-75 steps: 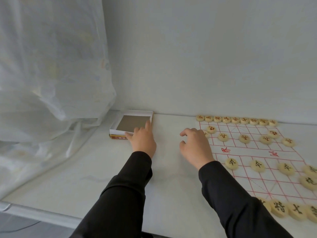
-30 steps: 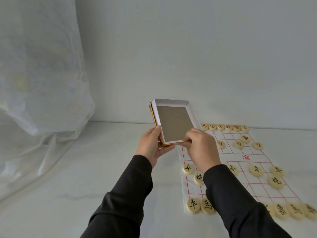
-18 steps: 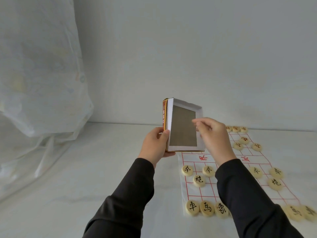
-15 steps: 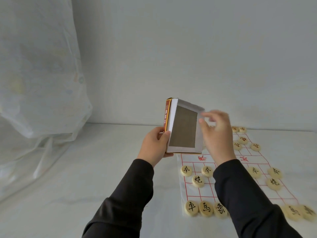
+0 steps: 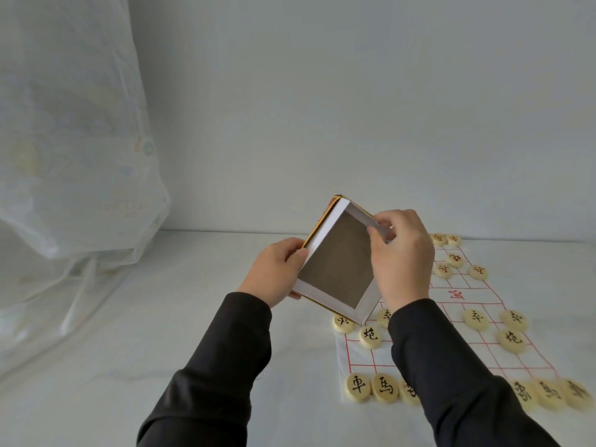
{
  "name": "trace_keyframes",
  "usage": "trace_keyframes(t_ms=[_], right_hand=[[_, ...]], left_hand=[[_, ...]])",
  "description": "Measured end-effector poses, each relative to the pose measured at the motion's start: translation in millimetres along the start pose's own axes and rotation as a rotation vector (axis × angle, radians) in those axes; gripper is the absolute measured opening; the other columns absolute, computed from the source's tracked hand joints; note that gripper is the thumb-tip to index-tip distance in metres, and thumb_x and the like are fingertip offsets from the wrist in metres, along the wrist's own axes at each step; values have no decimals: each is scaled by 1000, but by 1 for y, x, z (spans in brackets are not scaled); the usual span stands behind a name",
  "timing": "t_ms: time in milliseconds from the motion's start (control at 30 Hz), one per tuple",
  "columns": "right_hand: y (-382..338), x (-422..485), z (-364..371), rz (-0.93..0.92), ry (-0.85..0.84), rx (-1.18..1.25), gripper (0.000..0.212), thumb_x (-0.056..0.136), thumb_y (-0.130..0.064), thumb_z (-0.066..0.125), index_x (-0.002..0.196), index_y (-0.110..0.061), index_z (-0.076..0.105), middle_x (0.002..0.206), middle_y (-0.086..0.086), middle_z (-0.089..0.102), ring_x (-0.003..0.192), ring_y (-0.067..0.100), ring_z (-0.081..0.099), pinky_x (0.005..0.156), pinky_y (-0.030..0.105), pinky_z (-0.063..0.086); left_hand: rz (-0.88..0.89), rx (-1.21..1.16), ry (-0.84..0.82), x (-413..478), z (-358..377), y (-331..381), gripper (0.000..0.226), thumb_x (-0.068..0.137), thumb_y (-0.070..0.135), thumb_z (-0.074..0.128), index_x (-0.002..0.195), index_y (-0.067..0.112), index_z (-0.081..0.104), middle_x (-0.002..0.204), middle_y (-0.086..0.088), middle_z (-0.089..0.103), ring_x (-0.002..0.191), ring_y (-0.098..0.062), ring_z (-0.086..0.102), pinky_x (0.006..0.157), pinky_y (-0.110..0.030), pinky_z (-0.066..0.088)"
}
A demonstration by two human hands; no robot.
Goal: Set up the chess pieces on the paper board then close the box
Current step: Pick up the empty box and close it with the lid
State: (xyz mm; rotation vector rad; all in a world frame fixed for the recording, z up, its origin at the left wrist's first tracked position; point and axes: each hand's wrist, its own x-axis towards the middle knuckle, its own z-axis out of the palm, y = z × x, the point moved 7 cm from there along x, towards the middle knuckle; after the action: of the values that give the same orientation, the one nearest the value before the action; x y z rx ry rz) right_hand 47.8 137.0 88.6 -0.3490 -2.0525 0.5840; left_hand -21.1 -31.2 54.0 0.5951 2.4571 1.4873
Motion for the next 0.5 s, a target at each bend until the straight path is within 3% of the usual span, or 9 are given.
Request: trace_keyframes(t_ms=[133, 267, 500], right_hand=[[-3, 2, -4, 4, 26, 46, 12, 83, -8, 67, 95, -5, 66, 95, 9, 60, 72, 13, 56, 61, 20, 48], [-6, 7, -9, -27, 71, 72, 9, 84, -4, 65, 93, -3, 67, 94, 10, 61, 72, 11, 55, 62, 12, 44], [-3, 10, -15, -37, 130, 75, 7, 85, 1, 62, 89, -2, 67, 91, 12, 62, 72, 10, 54, 63, 4, 37]], left_hand=[[21, -44, 82, 1, -4, 2, 26, 99, 19, 36, 107, 18, 61, 94, -8, 60, 80, -23, 61, 57, -29, 58], [53, -88, 124, 0, -3, 4, 24, 99, 17, 36, 100, 19, 59, 82, 0, 56, 71, -18, 59, 55, -28, 58], [75, -82, 163, 1, 3, 6, 23, 100, 18, 33, 101, 24, 55, 86, 1, 56, 74, -14, 58, 57, -24, 56]])
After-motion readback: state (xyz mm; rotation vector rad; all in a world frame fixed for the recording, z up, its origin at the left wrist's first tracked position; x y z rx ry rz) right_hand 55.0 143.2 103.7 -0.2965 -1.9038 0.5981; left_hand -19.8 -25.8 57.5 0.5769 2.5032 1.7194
